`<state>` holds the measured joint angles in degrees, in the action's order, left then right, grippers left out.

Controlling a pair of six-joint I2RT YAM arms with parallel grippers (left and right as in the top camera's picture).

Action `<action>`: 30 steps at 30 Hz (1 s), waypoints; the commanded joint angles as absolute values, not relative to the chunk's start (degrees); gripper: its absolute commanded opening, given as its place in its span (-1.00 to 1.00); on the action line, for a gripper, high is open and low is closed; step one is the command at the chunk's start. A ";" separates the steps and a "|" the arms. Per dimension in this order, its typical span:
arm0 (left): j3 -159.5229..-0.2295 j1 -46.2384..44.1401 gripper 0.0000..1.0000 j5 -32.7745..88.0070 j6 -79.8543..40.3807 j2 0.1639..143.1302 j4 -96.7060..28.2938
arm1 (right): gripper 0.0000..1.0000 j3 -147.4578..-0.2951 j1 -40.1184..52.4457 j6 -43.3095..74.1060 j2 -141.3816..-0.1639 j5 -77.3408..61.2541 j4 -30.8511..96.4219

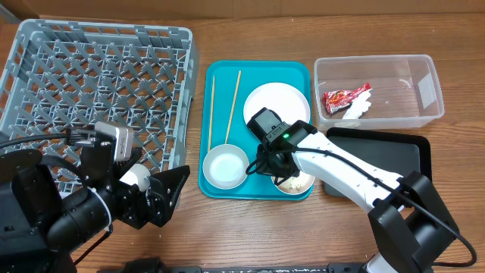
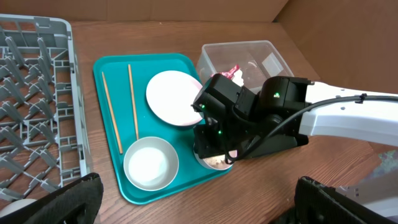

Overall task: Sort waste into correct bins and load items into the dishwasher
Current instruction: 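Grasp the bowl of rice on the teal tray with the right gripper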

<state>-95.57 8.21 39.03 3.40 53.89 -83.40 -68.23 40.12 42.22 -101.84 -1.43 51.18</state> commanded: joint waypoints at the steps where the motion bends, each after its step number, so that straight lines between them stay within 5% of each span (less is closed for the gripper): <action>1: -96.49 7.84 1.00 39.81 4.29 53.98 -83.44 | -0.92 -69.23 39.77 36.88 -101.71 -0.64 50.83; 4: -96.49 7.84 1.00 39.81 4.29 53.98 -83.44 | -0.25 -68.95 39.77 35.70 -101.75 -0.69 49.84; 7: -96.49 7.84 0.99 39.81 4.29 53.98 -83.44 | -0.01 -68.95 39.77 35.53 -102.48 -0.71 49.58; 10: -96.49 7.84 0.99 39.81 4.29 53.98 -83.44 | -0.01 -68.95 39.77 35.53 -103.39 -1.19 49.17; 14: -96.49 7.84 1.00 39.81 4.29 53.98 -83.44 | -0.38 -68.97 39.77 35.53 -103.92 -1.37 49.17; 26: -96.49 7.84 0.99 39.81 4.32 53.98 -83.44 | -0.30 -68.97 39.68 32.80 -104.07 -1.08 51.09; 30: -96.49 7.84 1.00 39.81 4.29 53.98 -83.44 | -0.45 -68.84 40.36 32.51 -104.20 1.76 49.58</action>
